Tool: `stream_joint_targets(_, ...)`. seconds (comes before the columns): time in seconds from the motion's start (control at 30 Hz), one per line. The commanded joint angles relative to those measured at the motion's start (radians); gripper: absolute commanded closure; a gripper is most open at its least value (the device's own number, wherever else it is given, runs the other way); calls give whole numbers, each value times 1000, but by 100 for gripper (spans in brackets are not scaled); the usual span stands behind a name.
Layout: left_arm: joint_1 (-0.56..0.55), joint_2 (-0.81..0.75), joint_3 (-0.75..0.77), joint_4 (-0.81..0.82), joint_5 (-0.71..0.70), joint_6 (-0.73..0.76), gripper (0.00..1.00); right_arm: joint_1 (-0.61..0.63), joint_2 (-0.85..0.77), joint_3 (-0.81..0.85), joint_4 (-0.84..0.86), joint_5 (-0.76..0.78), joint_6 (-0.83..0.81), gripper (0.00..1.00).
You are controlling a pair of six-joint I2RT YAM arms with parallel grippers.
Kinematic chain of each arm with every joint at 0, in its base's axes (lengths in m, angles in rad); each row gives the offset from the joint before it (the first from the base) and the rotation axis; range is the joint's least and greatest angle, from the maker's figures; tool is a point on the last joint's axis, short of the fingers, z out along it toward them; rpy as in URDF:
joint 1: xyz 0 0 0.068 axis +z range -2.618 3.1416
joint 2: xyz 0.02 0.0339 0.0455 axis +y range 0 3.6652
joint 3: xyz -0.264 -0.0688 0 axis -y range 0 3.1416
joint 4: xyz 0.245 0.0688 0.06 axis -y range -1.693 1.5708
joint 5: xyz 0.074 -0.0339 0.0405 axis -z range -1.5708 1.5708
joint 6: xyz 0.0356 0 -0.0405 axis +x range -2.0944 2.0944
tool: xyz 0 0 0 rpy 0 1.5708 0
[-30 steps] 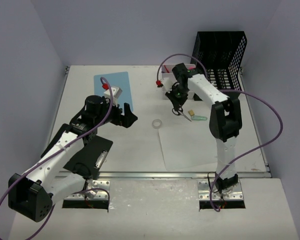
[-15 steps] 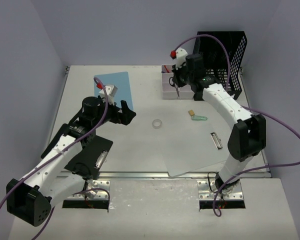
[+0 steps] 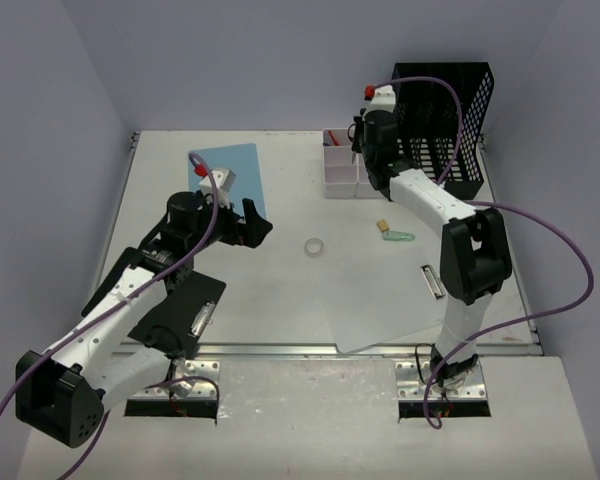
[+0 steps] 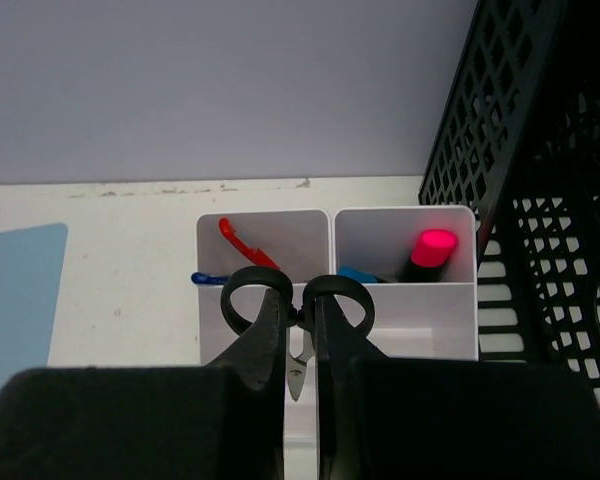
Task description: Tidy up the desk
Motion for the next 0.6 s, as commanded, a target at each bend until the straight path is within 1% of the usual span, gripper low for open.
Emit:
stream_joint_targets(0.0,10,4,7,55,-3,-6,0,4,10,52,144,59,50,99)
stream_joint_targets(0.1,10,11,10,61,14,-6,0,4,33,50,183,45,43,99)
stream_joint_targets(0.27,10,20,10,59,20,3,0,9,68,36,288,37,-16,99)
stream_joint_targets(0.57,11,36,13,62,25,12,0,11,136,29,369,-2,-66,98)
